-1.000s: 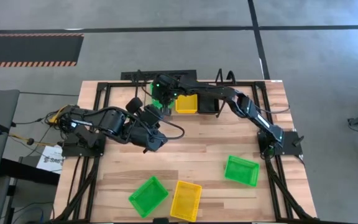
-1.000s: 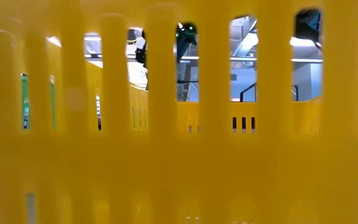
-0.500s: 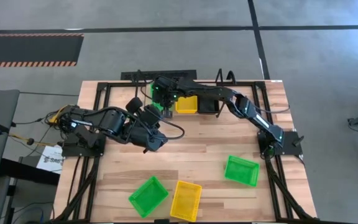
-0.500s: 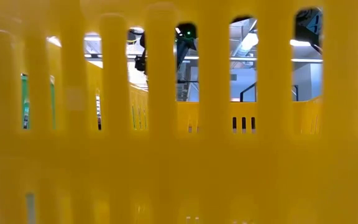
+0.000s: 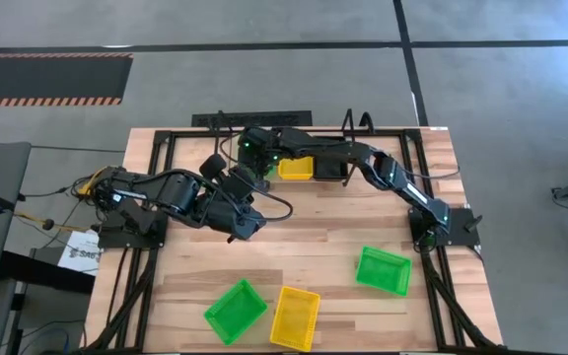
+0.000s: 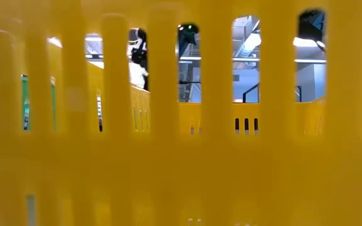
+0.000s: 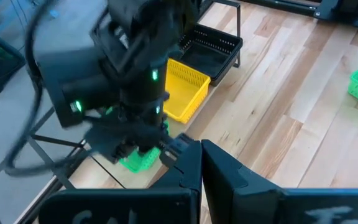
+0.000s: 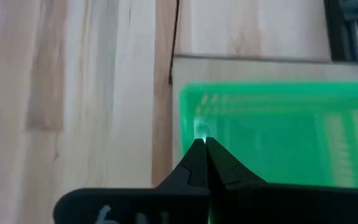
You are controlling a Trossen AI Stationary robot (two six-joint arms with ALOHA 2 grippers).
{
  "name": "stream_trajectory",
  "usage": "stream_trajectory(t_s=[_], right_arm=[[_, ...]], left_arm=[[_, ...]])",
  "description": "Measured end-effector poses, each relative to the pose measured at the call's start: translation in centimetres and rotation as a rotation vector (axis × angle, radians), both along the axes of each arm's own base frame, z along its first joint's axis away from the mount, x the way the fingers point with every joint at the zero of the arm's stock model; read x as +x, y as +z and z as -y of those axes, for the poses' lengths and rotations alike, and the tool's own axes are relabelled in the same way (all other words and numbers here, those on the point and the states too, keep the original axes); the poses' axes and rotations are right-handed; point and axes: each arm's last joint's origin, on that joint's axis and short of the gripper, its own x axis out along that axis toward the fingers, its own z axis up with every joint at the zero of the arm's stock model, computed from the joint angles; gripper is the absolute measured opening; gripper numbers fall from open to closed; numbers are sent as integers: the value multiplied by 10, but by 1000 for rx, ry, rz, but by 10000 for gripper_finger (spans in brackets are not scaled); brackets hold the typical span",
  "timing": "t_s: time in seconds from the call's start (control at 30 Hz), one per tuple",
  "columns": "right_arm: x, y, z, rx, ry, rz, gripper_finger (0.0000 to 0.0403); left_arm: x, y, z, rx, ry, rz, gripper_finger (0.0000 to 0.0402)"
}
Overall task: Stack baskets on shelf by color
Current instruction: Adjust the colored bins on the shelf, then stack the bottom green bin on the top of the other green bin on the shelf
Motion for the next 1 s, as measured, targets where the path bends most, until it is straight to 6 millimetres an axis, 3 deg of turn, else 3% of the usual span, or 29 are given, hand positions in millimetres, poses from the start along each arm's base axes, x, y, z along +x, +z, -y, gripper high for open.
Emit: stream_trajectory(t_s=[0.13, 0.37, 0.5, 0.63, 0.7, 0.87, 1.0], right_arm=[[-35, 40, -1, 23, -17, -99, 0], [-124, 115, -10, 107, -96, -323, 0], [-169, 167, -24, 84, -160, -203, 0], [-218, 216, -46, 85, -230, -40, 0], [-239, 234, -60, 75, -246, 31, 0], [-281, 262, -89, 76, -305, 160, 0], [-297, 272, -103, 75, -343, 215, 0]], left_arm=[[0, -1, 1, -25, -14, -10, 0], [1, -11, 5, -133, -136, -131, 0], [-7, -46, 9, -232, -164, -296, 0], [-32, -92, 14, -317, -82, -435, 0], [-43, -112, 17, -403, -37, -408, 0], [-59, -148, 27, -672, 116, -241, 0], [-59, -163, 39, -783, 172, -152, 0]])
